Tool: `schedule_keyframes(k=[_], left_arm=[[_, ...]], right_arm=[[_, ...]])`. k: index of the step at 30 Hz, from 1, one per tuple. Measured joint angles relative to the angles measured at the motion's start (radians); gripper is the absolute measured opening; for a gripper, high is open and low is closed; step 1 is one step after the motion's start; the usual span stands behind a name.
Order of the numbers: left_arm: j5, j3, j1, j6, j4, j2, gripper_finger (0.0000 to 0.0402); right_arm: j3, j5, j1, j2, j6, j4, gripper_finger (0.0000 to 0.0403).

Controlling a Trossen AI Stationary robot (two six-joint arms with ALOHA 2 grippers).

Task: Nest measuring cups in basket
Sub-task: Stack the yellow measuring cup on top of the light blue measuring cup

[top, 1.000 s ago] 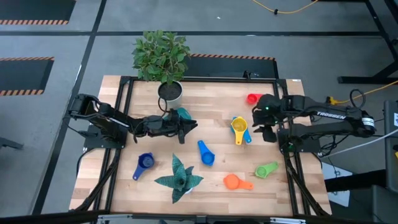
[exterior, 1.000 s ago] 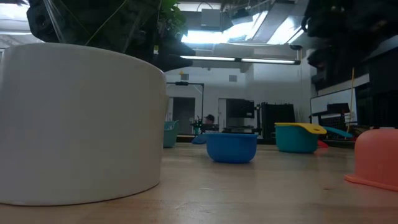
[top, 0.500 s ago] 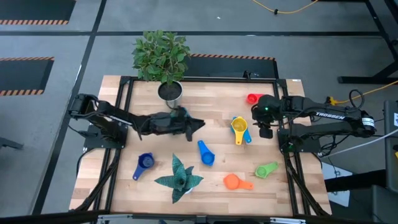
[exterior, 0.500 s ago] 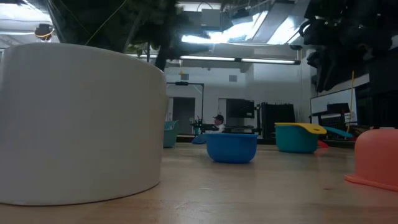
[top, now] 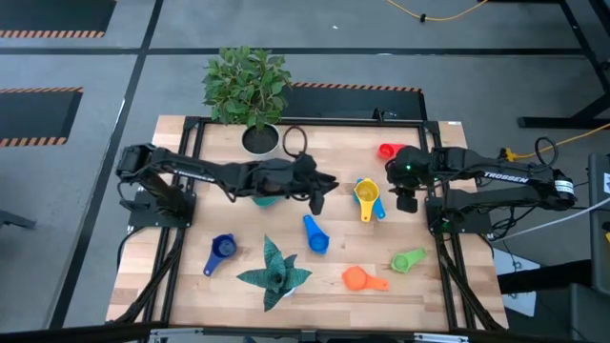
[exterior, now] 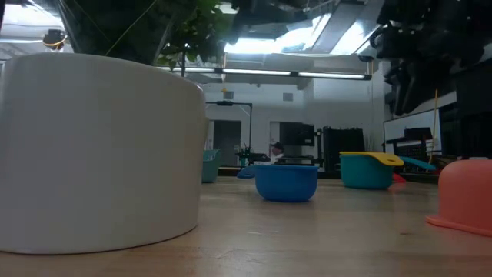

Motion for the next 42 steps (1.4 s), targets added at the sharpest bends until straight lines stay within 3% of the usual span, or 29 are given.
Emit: schedule_keyframes(k=[21,27,33,42], left_arm=[[-0.003,0.026,-0.002,-0.087,0.042,0.295,0.0096],[-0.003,0.026,-0.002,-0.088,0.126,0.37,0.0096],[-0.003,0.025,-0.002,-0.089,0.156,0.4,0.0096],[-0.006,0.025,-0.002,-0.088,0.163,0.4,0.0096]], right_arm=[[-0.025,0.035,0.0,0.006,0.045,0.014,0.0136],[0.035,0.037,-0.002,0.007,0.063,-0.091,0.0136],[0.101,0.043,-0.002,0.007,0.135,-0.23,0.0136],[0.017,0.043,-0.002,0.114,0.213,-0.227,0.0136]])
